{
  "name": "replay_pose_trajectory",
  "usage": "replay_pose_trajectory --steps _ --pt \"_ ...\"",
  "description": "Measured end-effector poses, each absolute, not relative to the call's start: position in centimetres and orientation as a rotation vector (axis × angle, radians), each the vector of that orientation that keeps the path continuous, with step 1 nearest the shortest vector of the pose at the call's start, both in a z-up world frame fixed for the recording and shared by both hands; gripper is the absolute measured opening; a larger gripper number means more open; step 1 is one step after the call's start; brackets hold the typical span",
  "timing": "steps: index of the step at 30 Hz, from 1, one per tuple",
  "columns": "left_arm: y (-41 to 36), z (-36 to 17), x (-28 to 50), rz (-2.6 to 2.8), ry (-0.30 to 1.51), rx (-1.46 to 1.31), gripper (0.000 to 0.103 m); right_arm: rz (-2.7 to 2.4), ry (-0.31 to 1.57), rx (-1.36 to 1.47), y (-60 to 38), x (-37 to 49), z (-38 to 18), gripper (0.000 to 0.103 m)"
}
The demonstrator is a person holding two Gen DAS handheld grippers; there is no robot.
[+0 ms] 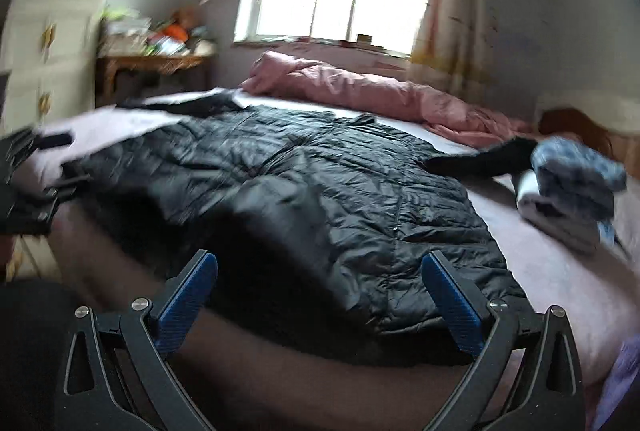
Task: Fold large clothes
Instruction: 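Grasp the jacket hem with both tools and lift it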
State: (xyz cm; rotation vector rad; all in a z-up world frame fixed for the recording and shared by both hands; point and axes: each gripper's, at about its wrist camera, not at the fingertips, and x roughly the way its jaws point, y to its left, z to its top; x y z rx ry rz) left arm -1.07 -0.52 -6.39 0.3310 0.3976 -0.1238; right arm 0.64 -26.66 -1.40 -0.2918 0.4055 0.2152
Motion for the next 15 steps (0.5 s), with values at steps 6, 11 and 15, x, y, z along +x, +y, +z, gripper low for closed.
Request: replay_pose_trajectory --steps 6,11,15 --pt "-1.5 -8.1 -0.1 -0.168 0.467 0.443 0.086 0.246 0.583 -0.345 -27.0 2.3 -3.9 0.103" --pt "-1.0 -7.9 1.0 -0.149 0.496 0.402 0.086 0.213 0.619 -0.300 -28.2 3.4 -4.5 0.103" --pt "-0.5 -7.5 2.5 -0.109 0.516 0.355 0.086 0.123 0.590 -0.288 -28.6 4.2 -3.8 0.092"
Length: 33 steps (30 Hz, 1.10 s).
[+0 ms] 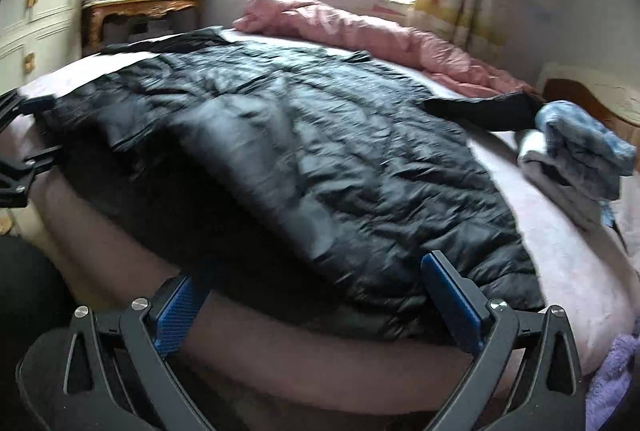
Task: Fold large clothes
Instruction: 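Grasp the jacket hem with both tools and lift it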
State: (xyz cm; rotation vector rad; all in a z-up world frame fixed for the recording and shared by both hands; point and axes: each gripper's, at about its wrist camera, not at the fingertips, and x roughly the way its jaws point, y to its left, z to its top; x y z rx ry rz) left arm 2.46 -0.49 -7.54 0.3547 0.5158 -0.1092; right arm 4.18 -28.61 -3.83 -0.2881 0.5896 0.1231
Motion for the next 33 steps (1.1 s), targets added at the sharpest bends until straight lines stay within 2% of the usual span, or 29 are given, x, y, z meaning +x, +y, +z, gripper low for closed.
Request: replay_pose_trajectory --steps 2,4,7,8,10,12,14,19,22,23,24,25,26,30,33 --pt "-0.2 -7.4 3.1 -0.109 0.532 0.316 0.083 0.104 0.593 -0.274 -28.8 4.8 -3.6 0.077" --pt "-0.1 -7.3 3.4 -0.091 0.530 0.310 0.074 0.099 0.586 -0.281 -28.6 4.9 -3.5 0.076" --pt "-0.3 -7.3 3.9 -0.059 0.531 0.320 0.047 0.105 0.580 -0.265 -28.6 5.0 -3.5 0.059" --pt "-0.4 -7.3 4.1 -0.048 0.533 0.320 0.037 0.102 0.582 -0.261 -28.7 5.1 -3.5 0.050" --pt "-0.2 -7.2 4.3 -0.011 0.535 0.300 0.028 0.098 0.576 -0.264 -28.6 5.2 -3.4 0.041" --pt "0.2 -7.0 4.5 0.003 0.532 0.274 0.016 0.083 0.569 -0.270 -28.6 5.2 -3.4 0.026" --pt "0.6 -6.9 4.7 0.014 0.534 0.257 0.011 0.073 0.565 -0.251 -29.0 5.4 -3.2 0.017" --pt "1.2 -6.2 4.7 0.019 0.529 0.221 0.008 0.067 0.523 -0.259 -28.6 5.2 -2.3 0.010" --pt "1.0 -5.6 4.2 -0.029 0.529 0.246 0.012 0.062 0.502 -0.267 -28.3 5.4 -1.5 0.010" --pt "1.0 -5.4 3.7 -0.058 0.527 0.239 0.030 0.057 0.498 -0.271 -28.1 5.3 -1.4 0.010" --pt "1.1 -5.3 3.1 -0.122 0.543 0.223 0.066 0.054 0.495 -0.269 -28.0 5.4 -1.4 0.010" --pt "1.1 -5.4 2.5 -0.185 0.549 0.203 0.080 0.054 0.494 -0.263 -28.1 5.5 -1.4 0.010" --pt "1.1 -5.5 1.5 -0.228 0.535 0.191 0.084 0.056 0.498 -0.252 -28.2 5.6 -1.4 0.010" --pt "-0.4 -6.1 0.1 -0.207 0.499 0.306 0.084 0.046 0.505 -0.228 -28.5 5.9 -1.8 0.010" --pt "-1.3 -6.9 1.0 -0.218 0.543 0.367 0.084 0.040 0.493 -0.220 -28.4 6.0 -1.2 0.010"
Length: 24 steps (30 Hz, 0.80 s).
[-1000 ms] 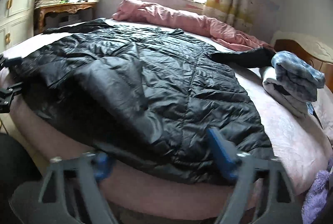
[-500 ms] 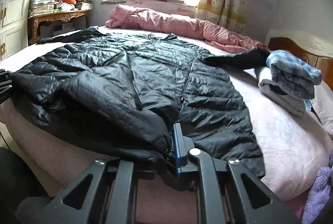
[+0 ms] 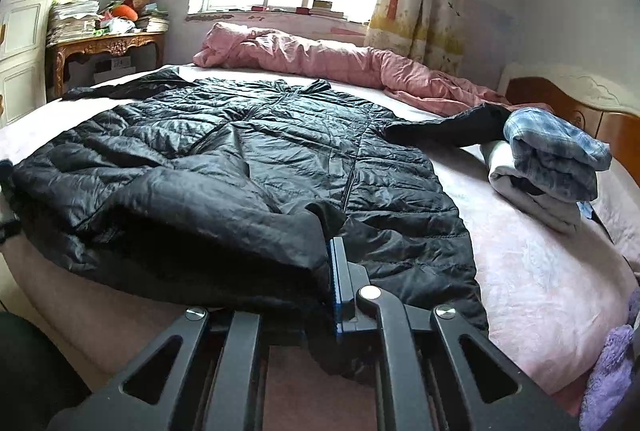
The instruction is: Fold large clothes
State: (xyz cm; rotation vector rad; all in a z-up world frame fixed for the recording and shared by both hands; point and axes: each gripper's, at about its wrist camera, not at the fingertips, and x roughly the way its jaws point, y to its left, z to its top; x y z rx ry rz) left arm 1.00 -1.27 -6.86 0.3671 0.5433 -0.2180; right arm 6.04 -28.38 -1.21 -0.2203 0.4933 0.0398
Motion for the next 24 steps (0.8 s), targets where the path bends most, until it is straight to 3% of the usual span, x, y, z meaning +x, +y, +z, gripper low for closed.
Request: replay_pose_trajectory --steps 8,10,11,12,14,19,24 --pt "-1.4 -7.3 3.4 -0.164 0.516 0.440 0.085 0.049 0.454 -0.238 -28.8 6.2 1.0 0.010" --pt "-1.1 -6.9 4.3 -0.169 0.525 0.438 0.051 0.053 0.450 -0.224 -29.1 6.3 1.3 0.010" --pt "-0.5 -6.5 5.2 -0.187 0.568 0.398 0.024 0.055 0.450 -0.212 -29.3 6.6 1.6 0.010" --pt "0.4 -5.7 6.2 -0.192 0.595 0.326 0.016 0.054 0.451 -0.205 -29.4 7.0 1.9 0.010" --pt "1.6 -3.6 7.9 -0.190 0.579 0.227 0.011 0.068 0.445 -0.203 -29.4 8.1 2.8 0.010" --pt "1.1 1.1 14.6 -0.125 0.521 0.326 0.009 0.042 0.413 -0.297 -28.3 14.1 4.6 0.010" --pt "1.4 0.9 25.7 -0.114 0.699 0.351 0.010 0.088 0.553 -0.340 -27.5 23.9 2.6 0.010"
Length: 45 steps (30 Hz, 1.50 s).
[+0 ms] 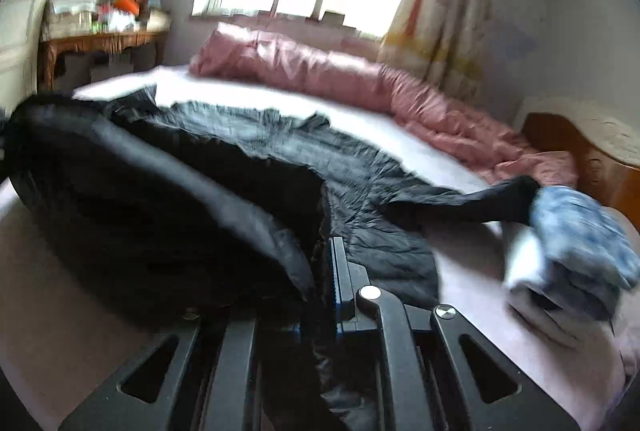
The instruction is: Fold large clothes
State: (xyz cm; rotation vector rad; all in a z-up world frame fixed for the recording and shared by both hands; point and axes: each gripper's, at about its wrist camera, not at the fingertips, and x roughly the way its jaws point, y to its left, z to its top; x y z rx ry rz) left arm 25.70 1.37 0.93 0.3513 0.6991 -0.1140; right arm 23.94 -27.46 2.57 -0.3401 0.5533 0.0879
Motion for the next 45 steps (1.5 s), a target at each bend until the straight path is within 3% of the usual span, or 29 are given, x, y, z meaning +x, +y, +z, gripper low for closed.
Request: replay_pose_trajectory --steps 2,4,6,7,10,11,12,19,21,27,31,32,36,37,38,39,41,42,45 --pt "1.3 -0.5 28.9 -0.137 0.773 0.378 0.013 0.097 0.589 -0.366 -27.5 26.5 1.4 0.010" --pt "1.6 -1.6 30.9 -0.151 0.830 0.379 0.026 0.112 0.597 -0.373 -27.5 27.5 0.8 0.010" --pt "2.0 -2.0 31.6 -0.134 0.842 0.364 0.063 0.118 0.603 -0.377 -27.7 28.0 0.5 0.015" --pt "2.4 -1.8 31.4 -0.130 0.818 0.354 0.069 0.120 0.603 -0.369 -27.9 28.1 0.5 0.019" --pt "3.8 0.1 29.2 -0.130 0.724 0.291 0.083 0.100 0.528 -0.308 -29.1 26.9 2.1 0.053" --pt "4.3 1.0 28.1 -0.132 0.691 0.255 0.091 0.062 0.480 -0.289 -29.9 26.1 3.1 0.079" --pt "5.0 1.9 27.1 -0.132 0.667 0.217 0.100 0.032 0.445 -0.273 -30.4 25.4 3.8 0.094" --pt "9.6 5.6 21.7 0.016 0.604 0.113 0.103 -0.131 0.360 -0.187 -35.0 18.4 10.3 0.096" --pt "10.5 5.2 20.6 -0.016 0.626 0.089 0.103 -0.122 0.380 -0.198 -35.5 16.4 10.7 0.103" --pt "10.7 1.3 21.2 -0.057 0.701 -0.008 0.103 -0.076 0.578 -0.169 -36.2 16.9 6.4 0.103" --pt "10.2 0.9 22.4 -0.037 0.575 -0.002 0.103 -0.047 0.664 -0.010 -38.1 20.5 3.6 0.103" --pt "9.8 0.7 22.9 -0.046 0.572 0.018 0.103 -0.002 0.690 0.049 -38.6 21.4 3.0 0.102" --pt "8.9 -1.7 25.4 -0.030 0.663 0.078 0.103 0.033 0.706 0.115 -39.4 24.0 0.1 0.081" --pt "8.8 -2.4 25.8 -0.024 0.681 0.089 0.103 0.037 0.699 0.119 -39.5 24.2 -0.7 0.077" --pt "8.8 -3.0 26.1 -0.030 0.704 0.084 0.090 0.052 0.711 0.140 -39.7 24.6 -1.5 0.063" --pt "9.0 -3.4 26.2 -0.040 0.719 0.075 0.054 0.060 0.727 0.160 -39.9 25.0 -1.9 0.040" --pt "9.3 -3.7 26.0 -0.024 0.715 0.059 0.017 0.096 0.729 0.221 -40.8 25.4 -2.0 0.014" --pt "9.6 -3.3 25.4 -0.004 0.688 0.044 0.008 0.120 0.714 0.233 -41.1 25.4 -1.8 0.009" --pt "11.0 -1.6 22.9 0.021 0.590 -0.045 0.006 0.096 0.631 0.171 -40.9 24.9 -0.2 0.007"
